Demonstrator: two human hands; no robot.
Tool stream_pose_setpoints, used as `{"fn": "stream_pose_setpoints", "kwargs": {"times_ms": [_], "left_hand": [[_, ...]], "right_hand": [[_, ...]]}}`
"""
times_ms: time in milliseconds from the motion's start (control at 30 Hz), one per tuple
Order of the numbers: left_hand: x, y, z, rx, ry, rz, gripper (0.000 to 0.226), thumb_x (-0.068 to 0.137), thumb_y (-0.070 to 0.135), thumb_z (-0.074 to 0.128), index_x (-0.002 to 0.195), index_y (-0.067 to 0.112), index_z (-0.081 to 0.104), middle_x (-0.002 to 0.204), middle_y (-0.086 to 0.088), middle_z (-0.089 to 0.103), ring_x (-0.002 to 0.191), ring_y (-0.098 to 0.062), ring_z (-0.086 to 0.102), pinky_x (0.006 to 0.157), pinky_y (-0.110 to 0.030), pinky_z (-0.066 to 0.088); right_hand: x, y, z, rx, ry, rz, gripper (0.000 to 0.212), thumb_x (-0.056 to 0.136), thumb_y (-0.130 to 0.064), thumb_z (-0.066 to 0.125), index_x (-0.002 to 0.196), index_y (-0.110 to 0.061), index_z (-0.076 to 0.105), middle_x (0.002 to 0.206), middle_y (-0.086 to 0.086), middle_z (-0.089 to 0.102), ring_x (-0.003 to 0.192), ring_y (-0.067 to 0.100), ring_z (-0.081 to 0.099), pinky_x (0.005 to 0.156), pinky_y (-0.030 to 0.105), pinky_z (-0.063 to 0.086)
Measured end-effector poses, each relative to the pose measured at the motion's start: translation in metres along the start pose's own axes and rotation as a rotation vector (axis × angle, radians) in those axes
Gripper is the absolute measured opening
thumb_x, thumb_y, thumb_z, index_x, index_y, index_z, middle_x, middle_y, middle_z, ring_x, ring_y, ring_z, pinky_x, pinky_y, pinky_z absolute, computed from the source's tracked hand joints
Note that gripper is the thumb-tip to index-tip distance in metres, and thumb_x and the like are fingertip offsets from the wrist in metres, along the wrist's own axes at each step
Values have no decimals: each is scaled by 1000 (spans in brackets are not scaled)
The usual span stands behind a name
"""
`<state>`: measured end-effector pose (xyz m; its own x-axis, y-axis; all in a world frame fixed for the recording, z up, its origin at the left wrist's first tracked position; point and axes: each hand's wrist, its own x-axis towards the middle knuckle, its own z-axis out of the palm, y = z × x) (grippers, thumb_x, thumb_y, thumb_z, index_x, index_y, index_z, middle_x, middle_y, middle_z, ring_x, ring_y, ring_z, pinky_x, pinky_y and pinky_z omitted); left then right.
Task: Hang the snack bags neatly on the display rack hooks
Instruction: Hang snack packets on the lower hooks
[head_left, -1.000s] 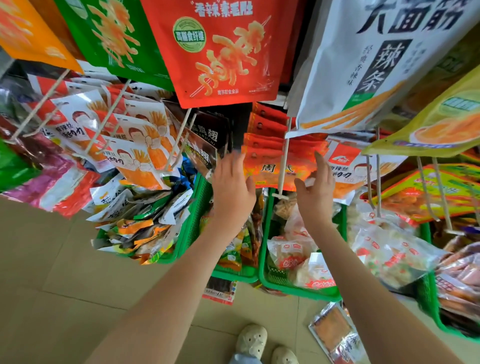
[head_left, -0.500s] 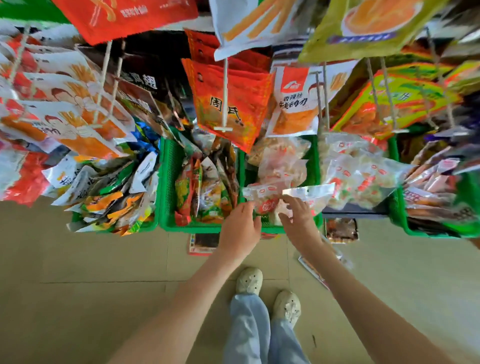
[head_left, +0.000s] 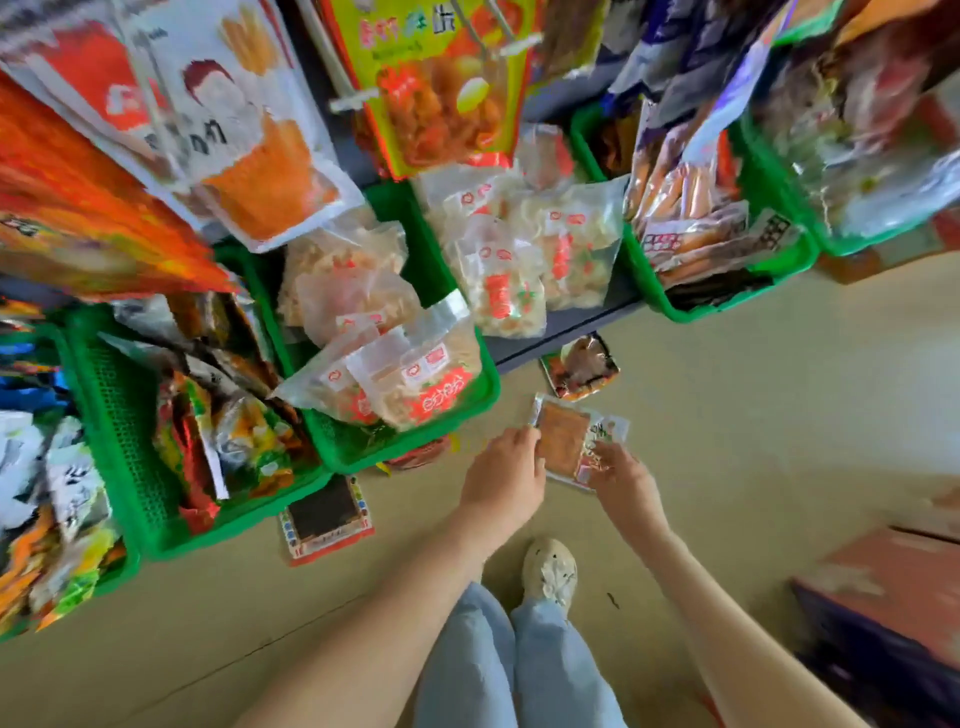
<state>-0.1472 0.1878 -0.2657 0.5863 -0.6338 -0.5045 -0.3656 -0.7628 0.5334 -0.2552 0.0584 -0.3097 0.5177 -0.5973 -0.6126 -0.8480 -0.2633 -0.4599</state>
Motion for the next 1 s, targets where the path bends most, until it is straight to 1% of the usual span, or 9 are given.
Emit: {"fn": "stream_pose_setpoints", "kwargs": {"times_ms": [133, 267, 400, 567, 667, 733, 867, 933, 1000], "left_hand": [[71, -9, 88, 59, -100, 5, 35, 95, 23, 45, 129, 15, 44, 122, -8, 53, 110, -27, 53, 88, -37, 43], [138, -43, 179, 76, -141, -8, 36, 95, 22, 45, 130, 16, 43, 126, -7, 52, 113, -25, 52, 89, -35, 42], [195, -71, 256, 115, -169, -4, 38, 96, 19, 44, 134, 18, 39, 125, -4, 49, 108, -25, 52, 81, -34, 44], [228, -86, 304, 161, -197, 5, 41, 96, 13, 42, 137, 16, 36, 135, -2, 43, 109, -18, 51, 73, -23, 40], [222, -77, 298, 180, -193, 7, 45, 96, 7, 42, 139, 15, 33, 143, -6, 34, 119, -23, 46, 79, -22, 39], [207, -63, 279, 176, -129, 67, 52, 91, 4, 47, 140, 18, 34, 143, -8, 31, 122, -27, 43, 93, -32, 42], [164, -8, 217, 356, 227, 332, 62, 76, -1, 53, 134, 20, 49, 139, -18, 43, 125, -34, 43, 101, -47, 37], [137, 25, 174, 458, 314, 426, 56, 72, 2, 52, 125, 20, 58, 127, -11, 58, 123, -28, 50, 104, -48, 31], [108, 56, 130, 511, 361, 454, 45, 72, 6, 49, 111, 17, 66, 96, -5, 70, 104, -23, 63, 99, -45, 26]], "right_hand": [[70, 97, 36, 164, 60, 227, 22, 84, -15, 63, 106, -13, 62, 102, 9, 66, 95, 27, 60, 70, 26, 37], [145, 195, 90, 210, 81, 431, 36, 86, -17, 60, 121, -6, 56, 116, 17, 62, 108, 30, 56, 85, 31, 41], [223, 265, 140, 246, 115, 516, 51, 86, -18, 61, 130, 0, 44, 123, 25, 55, 113, 35, 53, 92, 36, 41], [289, 287, 178, 281, 206, 662, 45, 78, -33, 70, 111, -8, 55, 113, 18, 62, 107, 35, 58, 93, 45, 46], [280, 261, 174, 187, 221, 520, 23, 84, -18, 55, 104, -15, 65, 108, 13, 62, 107, 32, 54, 94, 42, 41], [251, 226, 154, 81, 280, 285, 21, 83, -6, 46, 97, -10, 62, 100, 10, 58, 100, 30, 49, 83, 36, 34], [170, 143, 86, -57, 331, -238, 15, 79, -5, 51, 89, -3, 61, 78, 12, 60, 71, 31, 53, 59, 37, 43], [128, 105, 46, -172, 339, -432, 19, 71, -5, 51, 86, -5, 64, 72, 9, 62, 64, 30, 57, 54, 34, 47], [92, 72, 0, -287, 365, -545, 21, 60, -1, 63, 80, -9, 64, 66, 4, 61, 59, 27, 58, 54, 27, 43]]}}
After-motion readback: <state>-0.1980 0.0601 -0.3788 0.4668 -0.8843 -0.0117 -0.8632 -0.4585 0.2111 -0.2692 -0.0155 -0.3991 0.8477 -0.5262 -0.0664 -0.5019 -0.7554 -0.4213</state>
